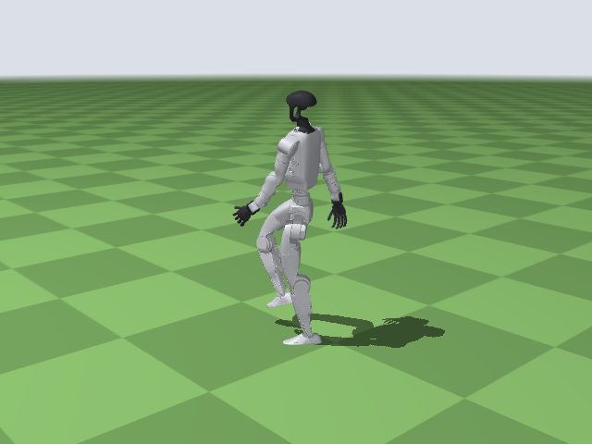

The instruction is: Upper body actions

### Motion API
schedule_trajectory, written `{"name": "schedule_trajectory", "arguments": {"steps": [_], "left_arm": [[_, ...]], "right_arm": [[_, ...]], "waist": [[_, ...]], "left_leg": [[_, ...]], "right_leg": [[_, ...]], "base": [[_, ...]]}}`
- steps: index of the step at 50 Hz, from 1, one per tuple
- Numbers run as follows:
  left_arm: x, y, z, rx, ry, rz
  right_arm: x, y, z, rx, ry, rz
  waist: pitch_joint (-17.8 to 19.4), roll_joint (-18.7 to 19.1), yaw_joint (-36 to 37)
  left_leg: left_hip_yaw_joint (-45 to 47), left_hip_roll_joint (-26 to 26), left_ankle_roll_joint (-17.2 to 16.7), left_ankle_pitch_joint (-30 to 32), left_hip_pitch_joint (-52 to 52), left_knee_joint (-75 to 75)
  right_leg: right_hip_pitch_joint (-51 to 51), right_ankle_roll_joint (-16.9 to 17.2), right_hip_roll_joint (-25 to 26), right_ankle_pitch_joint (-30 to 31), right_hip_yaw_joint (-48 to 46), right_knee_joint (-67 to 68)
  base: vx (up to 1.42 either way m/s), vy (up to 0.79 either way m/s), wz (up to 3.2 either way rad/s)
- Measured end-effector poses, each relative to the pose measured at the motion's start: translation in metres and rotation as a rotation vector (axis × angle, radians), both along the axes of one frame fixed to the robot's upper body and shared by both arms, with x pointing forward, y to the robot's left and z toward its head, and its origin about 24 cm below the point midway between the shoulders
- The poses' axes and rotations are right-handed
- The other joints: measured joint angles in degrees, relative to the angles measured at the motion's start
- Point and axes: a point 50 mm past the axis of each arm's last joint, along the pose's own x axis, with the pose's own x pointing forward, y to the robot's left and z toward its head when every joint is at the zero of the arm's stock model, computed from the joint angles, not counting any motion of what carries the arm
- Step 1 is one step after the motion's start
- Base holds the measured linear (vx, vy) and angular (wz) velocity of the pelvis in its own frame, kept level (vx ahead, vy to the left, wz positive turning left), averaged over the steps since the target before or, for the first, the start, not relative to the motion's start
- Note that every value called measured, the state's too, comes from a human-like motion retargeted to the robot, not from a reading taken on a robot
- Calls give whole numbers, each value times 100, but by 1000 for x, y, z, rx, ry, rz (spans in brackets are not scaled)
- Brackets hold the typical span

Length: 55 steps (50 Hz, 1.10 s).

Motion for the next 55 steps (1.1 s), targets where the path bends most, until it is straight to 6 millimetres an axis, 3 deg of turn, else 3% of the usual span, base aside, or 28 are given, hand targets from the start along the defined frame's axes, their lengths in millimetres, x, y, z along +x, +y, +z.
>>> {"name": "schedule_trajectory", "arguments": {"steps": [9, 13, 15, 18, 22, 30, 35, 38, 40, 43, 46, 50, 55], "left_arm": [[-71, -6, -36, -16, 236, -27], [-99, -4, -46, 3, 327, -30], [-112, -2, -49, 9, 372, -21], [-128, 0, -54, 10, 430, -6], [-142, 4, -57, 17, 477, 7], [-162, 20, -59, 27, 528, 34], [-190, 30, -61, 29, 600, 76], [-219, 32, -62, 22, 671, 135], [-243, 31, -61, -4, 727, 201], [-278, 29, -58, -49, 832, 296], [-310, 28, -52, -65, 930, 358], [-349, 24, -42, -59, 1048, 361], [-383, 10, -29, -55, 1162, 297]], "right_arm": [[52, 4, -12, 20, -186, 95], [68, 6, -14, 27, -232, 121], [73, 8, -14, 34, -244, 137], [74, 9, -15, 44, -244, 164], [71, 11, -15, 48, -224, 197], [61, 5, -13, 12, -159, 175], [62, 0, -11, -39, -140, 185], [71, 3, -13, -47, -157, 197], [83, 7, -14, -28, -182, 208], [116, 14, -16, 12, -268, 248], [161, 23, -15, 44, -392, 302], [226, 38, -2, 77, -580, 311], [300, 64, 26, 159, -822, 318]], "waist": [[-348, -34, 561], [-460, -134, 781], [-539, -237, 945], [-657, -327, 1072], [-725, -377, 1183], [-674, -259, 1225], [-580, -196, 1259], [-535, -253, 1364], [-496, -361, 1512], [-383, -560, 1627], [-210, -758, 1772], [-43, -810, 2072], [57, -672, 2342]], "left_leg": [[358, -147, -61, -41, 51, -205], [498, -301, -104, -86, 57, -249], [633, -426, -128, -118, 50, -273], [727, -539, -192, -166, 9, -279], [838, -549, -338, -188, 5, -301], [970, -268, -629, -144, -51, -243], [889, -76, -808, -151, -133, 73], [866, 31, -910, 8, -291, 558], [891, 106, -995, 308, -471, 1059], [734, 228, -965, 918, -945, 2195], [772, 412, -452, 1437, -1650, 3603], [1208, 1099, -54, 1002, -2744, 5653], [1290, 1826, 390, 524, -4299, 7879]], "right_leg": [[2076, 640, 855, 924, 81, -2617], [2926, 943, 1270, 1242, 629, -4107], [3247, 1091, 1350, 1091, 965, -4758], [3617, 1124, 1354, 265, 1067, -5562], [3746, 1053, 1336, -263, 947, -6161], [3694, 815, 1525, -399, 1051, -6445], [3798, 680, 1596, -417, 970, -6526], [3875, 601, 1561, -414, 970, -6565], [3908, 553, 1485, -415, 1052, -6564], [3963, 536, 1271, -442, 1037, -6527], [4044, 507, 1076, -484, 969, -6459], [4078, 456, 1010, -496, 874, -6396], [4108, 240, 1234, -480, 723, -6461]], "base": [[0, -7, -37], [-5, -13, -31], [-5, -15, -49], [-7, -22, -29], [-11, -25, -25], [-17, -24, -15], [-17, -18, 12], [-13, -17, 2], [-14, -12, -24], [-20, -18, 11], [-19, -14, 29], [-13, -7, 22], [-8, -4, 15]]}}
